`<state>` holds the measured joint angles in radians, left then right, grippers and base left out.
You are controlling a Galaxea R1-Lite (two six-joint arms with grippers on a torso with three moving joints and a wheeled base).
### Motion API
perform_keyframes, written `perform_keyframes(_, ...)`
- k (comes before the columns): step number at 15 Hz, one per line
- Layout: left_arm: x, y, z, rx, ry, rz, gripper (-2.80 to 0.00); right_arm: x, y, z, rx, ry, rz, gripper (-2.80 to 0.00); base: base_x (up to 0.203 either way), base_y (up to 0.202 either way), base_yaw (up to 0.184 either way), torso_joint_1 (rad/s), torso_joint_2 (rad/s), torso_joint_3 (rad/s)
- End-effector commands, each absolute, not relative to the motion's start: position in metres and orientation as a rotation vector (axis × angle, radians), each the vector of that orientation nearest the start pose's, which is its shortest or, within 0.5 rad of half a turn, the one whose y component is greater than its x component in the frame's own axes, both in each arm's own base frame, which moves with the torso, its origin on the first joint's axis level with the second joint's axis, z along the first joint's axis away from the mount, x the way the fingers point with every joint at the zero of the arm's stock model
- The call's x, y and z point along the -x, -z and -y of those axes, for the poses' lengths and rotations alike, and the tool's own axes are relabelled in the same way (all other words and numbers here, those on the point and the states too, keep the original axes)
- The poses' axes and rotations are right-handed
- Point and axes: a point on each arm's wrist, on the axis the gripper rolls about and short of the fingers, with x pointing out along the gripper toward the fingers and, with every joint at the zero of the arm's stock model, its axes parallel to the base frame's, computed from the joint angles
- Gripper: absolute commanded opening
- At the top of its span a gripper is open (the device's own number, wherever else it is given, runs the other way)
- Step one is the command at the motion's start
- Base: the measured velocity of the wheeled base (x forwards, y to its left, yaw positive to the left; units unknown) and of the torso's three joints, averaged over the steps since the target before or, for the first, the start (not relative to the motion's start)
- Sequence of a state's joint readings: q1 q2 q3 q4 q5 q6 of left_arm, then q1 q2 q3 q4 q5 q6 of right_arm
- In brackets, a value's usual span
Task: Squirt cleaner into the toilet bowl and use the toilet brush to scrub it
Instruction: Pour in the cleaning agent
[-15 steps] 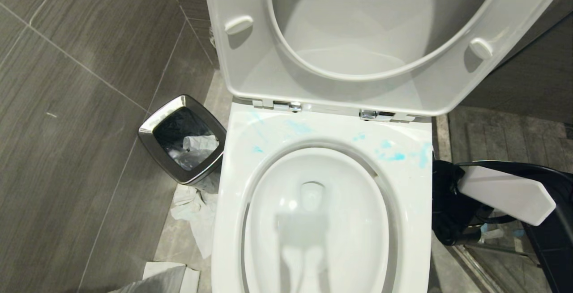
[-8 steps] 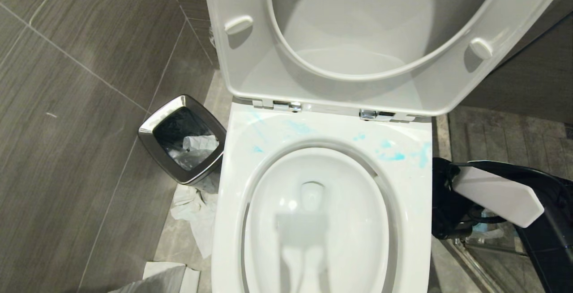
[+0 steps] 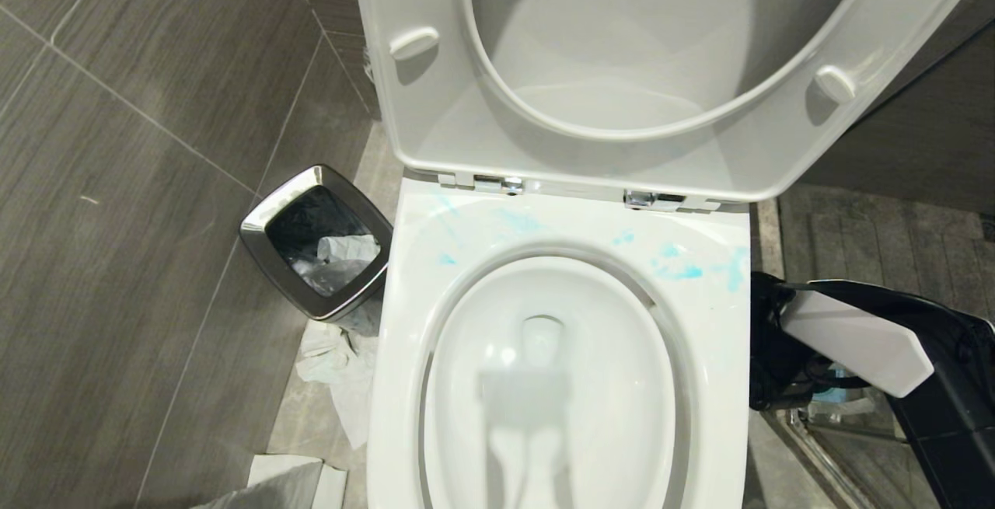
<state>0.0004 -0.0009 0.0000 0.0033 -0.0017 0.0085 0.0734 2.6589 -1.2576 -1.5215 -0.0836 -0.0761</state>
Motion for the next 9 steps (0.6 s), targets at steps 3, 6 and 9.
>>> perform_keyframes(3, 0.023, -0.075, 0.000, -0.008, 0.001, -0.006, -2.80, -0.474, 0.003, -0.032, 0.066, 0.018, 0.153, -2.80, 0.000, 0.000, 0.000, 0.000, 0.00, 0.000)
perform_keyframes(6, 0.023, -0.075, 0.000, -0.009, 0.000, -0.005, -2.80, -0.473, 0.006, -0.030, 0.067, 0.024, 0.140, -2.80, 0.000, 0.000, 0.000, 0.000, 0.00, 0.000)
perform_keyframes(9, 0.023, -0.075, 0.000, -0.011, 0.002, -0.005, -2.80, -0.464, 0.014, -0.029, 0.066, 0.022, 0.087, -2.80, 0.000, 0.000, 0.000, 0.000, 0.00, 0.000)
